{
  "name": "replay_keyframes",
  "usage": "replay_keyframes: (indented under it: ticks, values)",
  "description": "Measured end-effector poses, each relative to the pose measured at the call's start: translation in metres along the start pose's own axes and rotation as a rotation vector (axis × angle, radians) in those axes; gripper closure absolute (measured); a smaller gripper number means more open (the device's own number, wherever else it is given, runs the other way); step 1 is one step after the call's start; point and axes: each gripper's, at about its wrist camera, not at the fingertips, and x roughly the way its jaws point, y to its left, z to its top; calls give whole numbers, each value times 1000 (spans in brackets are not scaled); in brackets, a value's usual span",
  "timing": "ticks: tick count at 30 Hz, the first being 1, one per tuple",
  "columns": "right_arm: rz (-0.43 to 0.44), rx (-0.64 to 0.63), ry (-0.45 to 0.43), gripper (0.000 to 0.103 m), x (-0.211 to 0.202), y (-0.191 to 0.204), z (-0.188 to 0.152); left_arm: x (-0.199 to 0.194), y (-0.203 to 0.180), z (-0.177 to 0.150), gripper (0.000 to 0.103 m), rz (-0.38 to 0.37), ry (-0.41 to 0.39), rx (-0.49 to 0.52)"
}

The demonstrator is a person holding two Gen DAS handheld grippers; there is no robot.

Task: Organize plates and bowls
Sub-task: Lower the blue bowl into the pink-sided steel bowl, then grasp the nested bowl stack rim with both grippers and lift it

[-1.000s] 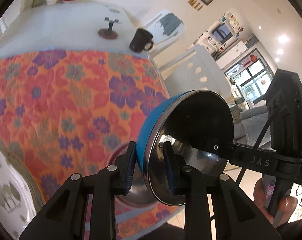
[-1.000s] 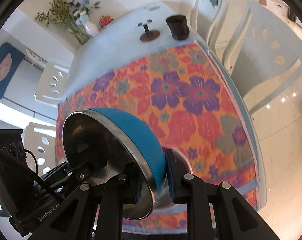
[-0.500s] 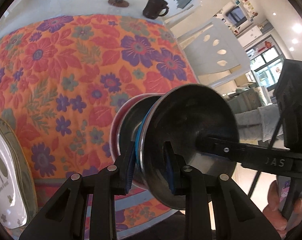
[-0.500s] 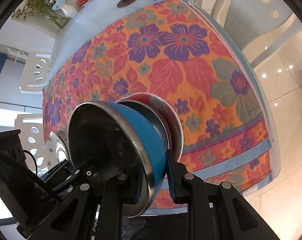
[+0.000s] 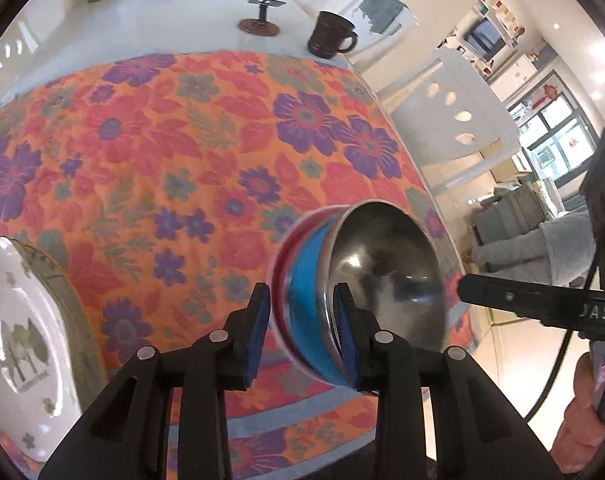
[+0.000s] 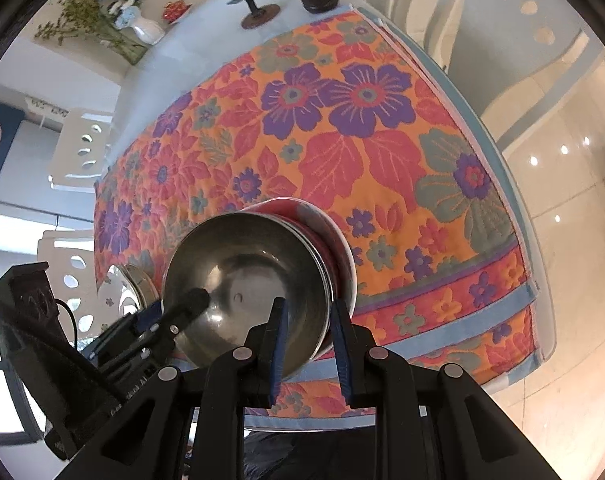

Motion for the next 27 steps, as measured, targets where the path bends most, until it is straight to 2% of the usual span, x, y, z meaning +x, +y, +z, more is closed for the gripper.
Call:
replay_keyframes:
  ticks: [7,9,11,12,13,14,15,16,17,18,19,23,27]
  values:
    - [32,-37,-25,82,-4,7,-4,8,15,-3,73,-26,16,-56]
    - [25,-51,-40,82,-8,10,-4,1,13,-5,73,-46,-5,-38]
    - [1,-92,-61,78,-16,17,-4,-11,10,-7,73,-99,-42,-15]
    - [-4,-114,-79,76,-20,20,-5,-16,9,-8,70,-123,-53,-7]
    - [-6,-136,-109,65,-27,24,-7,-21,9,-10,66,-147,-62,-4]
    - [-5,-158,-154,45,-35,28,-9,-24,9,-10,65,-166,-69,-2]
    - [-2,-167,-189,37,-40,30,-11,-27,9,-11,60,-184,-74,-2]
    - [5,-172,-223,28,-45,31,-13,-28,10,-12,44,-193,-77,-10]
    - [16,-173,-252,26,-49,32,-15,-28,12,-12,32,-192,-80,-24]
    - [21,-171,-262,26,-50,32,-15,-27,16,-13,16,-190,-84,-45]
    - [20,-162,-262,26,-49,30,-16,-26,21,-13,13,-196,-88,-72]
    - [-16,-112,-218,26,-26,15,-17,-5,39,-16,13,-221,-29,-175]
    - [24,-71,-172,26,-1,-2,-14,12,43,-19,15,-207,-2,-206]
